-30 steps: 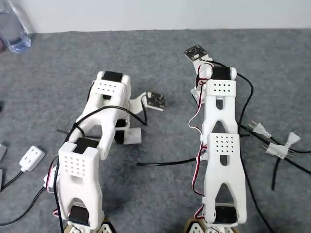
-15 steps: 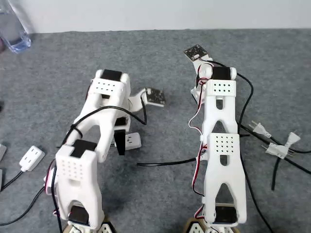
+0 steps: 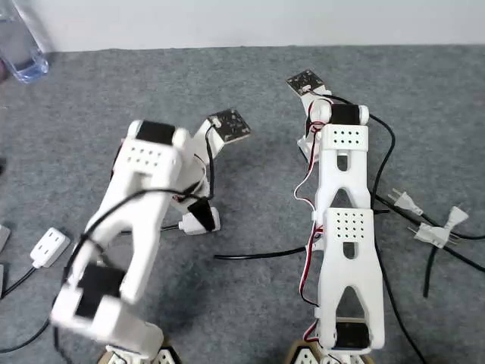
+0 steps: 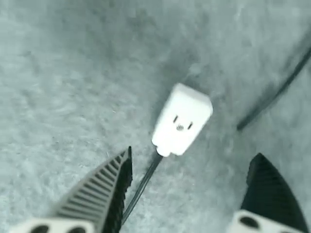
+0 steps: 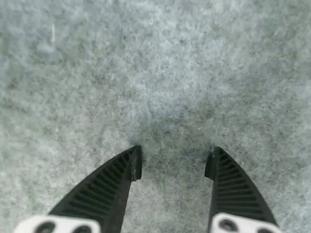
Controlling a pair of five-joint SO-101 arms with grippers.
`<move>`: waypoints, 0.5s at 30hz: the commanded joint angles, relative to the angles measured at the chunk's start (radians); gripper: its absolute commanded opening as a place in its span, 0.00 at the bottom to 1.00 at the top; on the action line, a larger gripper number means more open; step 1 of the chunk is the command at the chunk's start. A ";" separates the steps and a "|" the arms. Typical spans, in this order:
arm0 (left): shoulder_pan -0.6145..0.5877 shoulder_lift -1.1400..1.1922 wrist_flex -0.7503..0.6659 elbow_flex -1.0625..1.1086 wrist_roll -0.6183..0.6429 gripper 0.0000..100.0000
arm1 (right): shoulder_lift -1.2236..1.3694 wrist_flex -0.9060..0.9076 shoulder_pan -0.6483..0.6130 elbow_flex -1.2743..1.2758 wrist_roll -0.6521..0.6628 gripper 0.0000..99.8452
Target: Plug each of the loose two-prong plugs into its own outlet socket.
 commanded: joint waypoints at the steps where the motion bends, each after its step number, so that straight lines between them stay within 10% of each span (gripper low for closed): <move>1: 0.049 -0.285 -0.084 0.171 0.031 0.36 | 0.002 -0.035 0.024 -0.032 0.009 0.22; 15: 0.071 -0.862 -0.331 0.662 0.334 0.36 | 0.002 -0.031 0.024 -0.032 0.009 0.22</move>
